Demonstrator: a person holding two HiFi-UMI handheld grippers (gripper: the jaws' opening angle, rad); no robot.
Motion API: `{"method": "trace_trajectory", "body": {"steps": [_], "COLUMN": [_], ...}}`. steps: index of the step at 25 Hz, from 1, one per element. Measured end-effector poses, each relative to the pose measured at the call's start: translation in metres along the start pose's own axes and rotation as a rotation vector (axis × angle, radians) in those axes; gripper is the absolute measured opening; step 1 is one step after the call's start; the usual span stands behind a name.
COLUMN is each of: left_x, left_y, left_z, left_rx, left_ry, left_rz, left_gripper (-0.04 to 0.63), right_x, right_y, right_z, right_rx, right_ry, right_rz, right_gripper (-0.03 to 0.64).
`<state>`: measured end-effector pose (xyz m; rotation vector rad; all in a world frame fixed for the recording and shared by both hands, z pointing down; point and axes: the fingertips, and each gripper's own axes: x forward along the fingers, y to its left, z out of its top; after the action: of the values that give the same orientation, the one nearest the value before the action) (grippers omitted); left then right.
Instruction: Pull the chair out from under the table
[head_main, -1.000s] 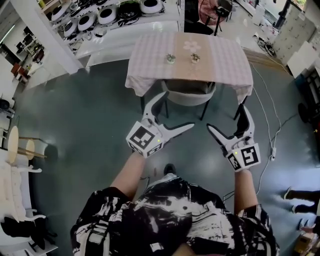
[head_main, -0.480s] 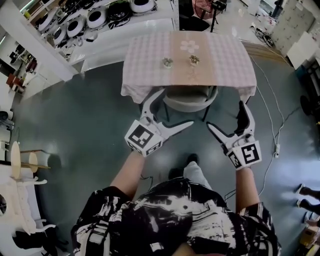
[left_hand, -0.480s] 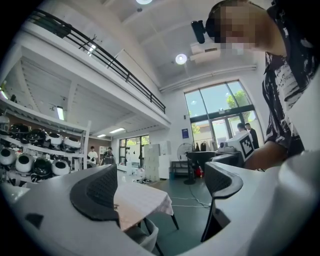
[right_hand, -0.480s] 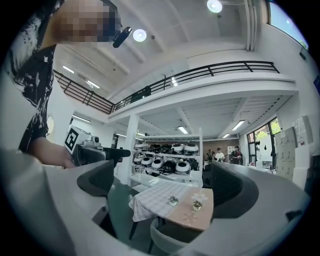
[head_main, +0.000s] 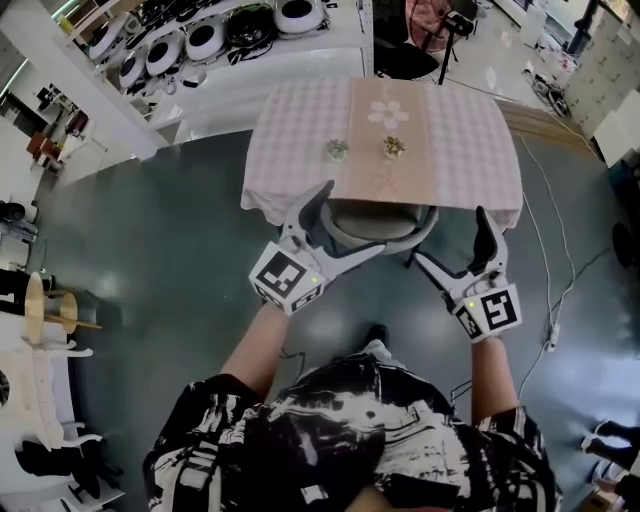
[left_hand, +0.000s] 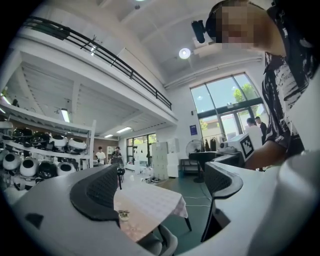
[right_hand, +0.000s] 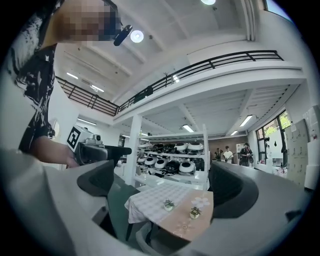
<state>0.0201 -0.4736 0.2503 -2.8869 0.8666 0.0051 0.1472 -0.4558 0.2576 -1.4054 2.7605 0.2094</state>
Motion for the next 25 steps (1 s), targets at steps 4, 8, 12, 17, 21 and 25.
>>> {"method": "trace_trajectory", "body": {"steps": [4, 8, 12, 17, 21, 25], "left_x": [0.031, 0.045, 0.051, 0.060, 0.065, 0.074], "left_y": [0.010, 0.024, 0.044, 0.063, 0.058, 0.050], "left_z": [-0.007, -0.017, -0.031, -0.059, -0.108, -0.193], "left_rx": [-0.007, -0.008, -0.010, 0.013, 0.140, 0.346], "left_ry": [0.017, 0.048, 0.073, 0.140, 0.301, 0.524], "left_rz": [0.022, 0.026, 0.024, -0.012, -0.105, -0.245], "left_gripper": [0.518, 0.518, 0.518, 0.518, 0.518, 0.518], "right_x": [0.015, 0.036, 0.056, 0.073, 0.079, 0.092], "right_y": [-0.037, -0.053, -0.056, -0.055, -0.040, -0.021], "right_z": [-0.004, -0.012, -0.026, -0.050, -0.092, -0.171], "right_rx": [0.003, 0.018, 0.016, 0.010, -0.079, -0.273], "right_ry": [0.000, 0.009, 0.027, 0.088, 0.211, 0.438], "right_rz": [0.034, 0.056, 0.071, 0.081, 0.163, 0.322], "right_gripper": [0.575, 0.575, 0.575, 0.575, 0.575, 0.575]}}
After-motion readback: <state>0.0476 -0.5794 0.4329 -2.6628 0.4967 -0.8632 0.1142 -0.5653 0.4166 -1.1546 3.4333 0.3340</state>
